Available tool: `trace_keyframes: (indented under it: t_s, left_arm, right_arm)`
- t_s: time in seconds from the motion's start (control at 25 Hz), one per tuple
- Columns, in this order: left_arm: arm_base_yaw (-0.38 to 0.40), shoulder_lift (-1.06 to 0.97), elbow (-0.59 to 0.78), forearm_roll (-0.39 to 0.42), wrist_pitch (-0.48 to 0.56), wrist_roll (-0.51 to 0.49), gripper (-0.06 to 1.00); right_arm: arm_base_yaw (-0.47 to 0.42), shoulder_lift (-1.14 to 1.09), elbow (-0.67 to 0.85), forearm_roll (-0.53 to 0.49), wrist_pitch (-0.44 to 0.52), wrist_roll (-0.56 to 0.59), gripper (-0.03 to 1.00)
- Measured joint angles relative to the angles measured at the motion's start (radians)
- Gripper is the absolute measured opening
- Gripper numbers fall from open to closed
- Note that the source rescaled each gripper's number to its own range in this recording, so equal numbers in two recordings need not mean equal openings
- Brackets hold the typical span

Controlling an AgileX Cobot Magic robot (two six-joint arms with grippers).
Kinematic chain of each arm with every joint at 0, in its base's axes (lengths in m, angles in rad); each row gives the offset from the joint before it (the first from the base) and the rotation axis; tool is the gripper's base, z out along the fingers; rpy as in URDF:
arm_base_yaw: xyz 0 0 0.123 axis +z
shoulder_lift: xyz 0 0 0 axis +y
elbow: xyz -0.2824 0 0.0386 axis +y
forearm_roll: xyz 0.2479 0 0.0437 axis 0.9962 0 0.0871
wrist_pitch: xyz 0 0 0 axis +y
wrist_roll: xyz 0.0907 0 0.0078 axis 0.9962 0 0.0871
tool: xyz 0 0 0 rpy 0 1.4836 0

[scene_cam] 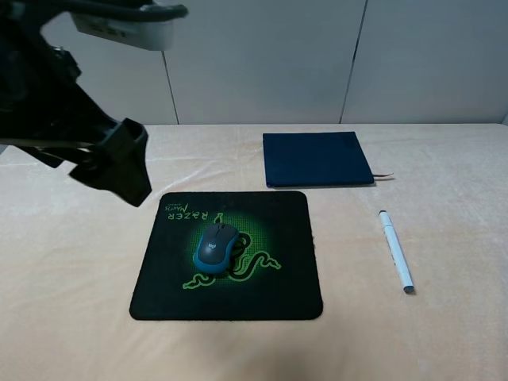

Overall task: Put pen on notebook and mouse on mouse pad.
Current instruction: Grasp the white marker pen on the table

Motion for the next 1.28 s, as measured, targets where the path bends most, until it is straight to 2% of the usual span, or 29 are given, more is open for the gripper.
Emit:
trace_keyframes:
  t_s: [0.32, 0.64, 0.92, 1.08, 1.28]
  left_arm:
    - [0.0, -0.308, 0.193, -0.039, 0.002, 0.043, 1.0]
    - [0.011, -0.624, 0.386, -0.048, 0.004, 0.129, 1.0]
    - [0.157, -0.803, 0.548, -0.046, -0.007, 0.13, 1.0]
    - [0.264, -0.876, 0.635, -0.048, -0.103, 0.134, 1.0]
    - [0.372, -0.97, 0.67, -0.089, -0.107, 0.193, 1.0]
  right_arm:
    - [0.0, 0.0, 0.0, 0.0, 0.0, 0.0, 1.0]
    - [0.0, 0.0, 0.0, 0.0, 0.0, 0.0, 1.0]
    - [0.0, 0.0, 0.0, 0.0, 0.0, 0.0, 1.0]
    - [0.0, 0.0, 0.0, 0.0, 0.0, 0.0, 1.0]
    - [0.0, 0.0, 0.0, 0.0, 0.0, 0.0, 1.0]
